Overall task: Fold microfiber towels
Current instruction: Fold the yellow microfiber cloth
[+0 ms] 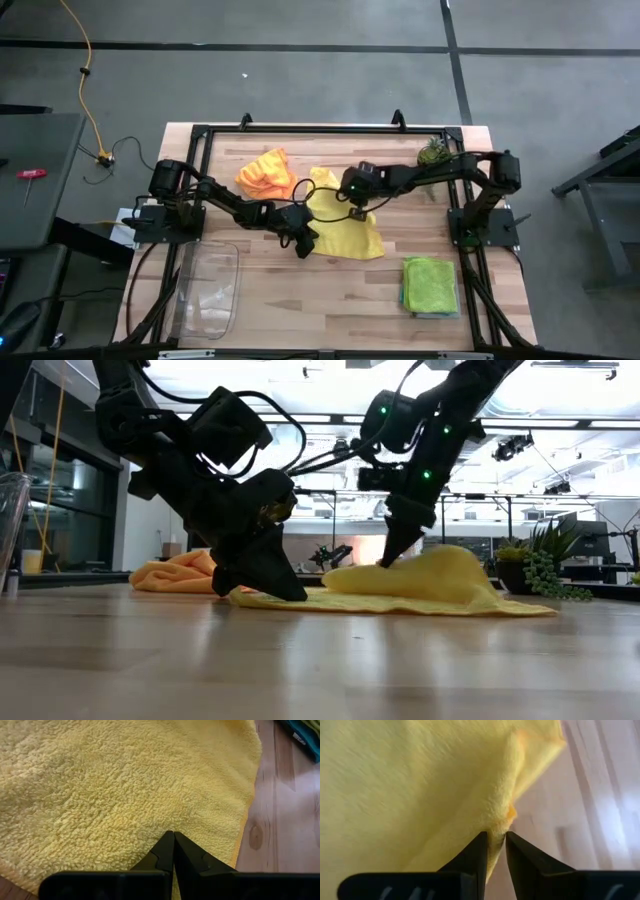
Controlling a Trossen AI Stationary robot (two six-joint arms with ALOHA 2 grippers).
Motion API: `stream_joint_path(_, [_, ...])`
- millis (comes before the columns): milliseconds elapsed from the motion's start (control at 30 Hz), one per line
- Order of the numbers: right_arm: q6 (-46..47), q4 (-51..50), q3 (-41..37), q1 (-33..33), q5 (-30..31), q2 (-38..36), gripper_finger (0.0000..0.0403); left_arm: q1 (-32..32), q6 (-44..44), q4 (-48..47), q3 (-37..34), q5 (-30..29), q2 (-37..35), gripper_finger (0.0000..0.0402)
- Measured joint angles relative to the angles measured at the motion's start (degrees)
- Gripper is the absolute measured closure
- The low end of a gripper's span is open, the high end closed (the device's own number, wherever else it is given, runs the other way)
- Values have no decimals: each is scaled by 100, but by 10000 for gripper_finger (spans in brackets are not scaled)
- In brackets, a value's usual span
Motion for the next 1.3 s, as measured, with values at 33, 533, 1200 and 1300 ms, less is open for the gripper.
stream_joint_path(33, [-47, -101, 0, -46, 57, -1, 343, 0, 0, 0, 0, 0, 0, 402])
stream_joint_path(533, [-347, -1027, 0, -781, 485, -2, 343, 0, 0, -9, 2, 0, -2, 402])
stream_joint_path(1200, [304, -803, -117, -1458, -1529, -208, 356, -2, 2, -11, 2, 0, -2, 402])
stream_joint_path(1300, [409, -699, -239, -1458, -1454, -177, 357, -2, 0, -11, 2, 2, -2, 401])
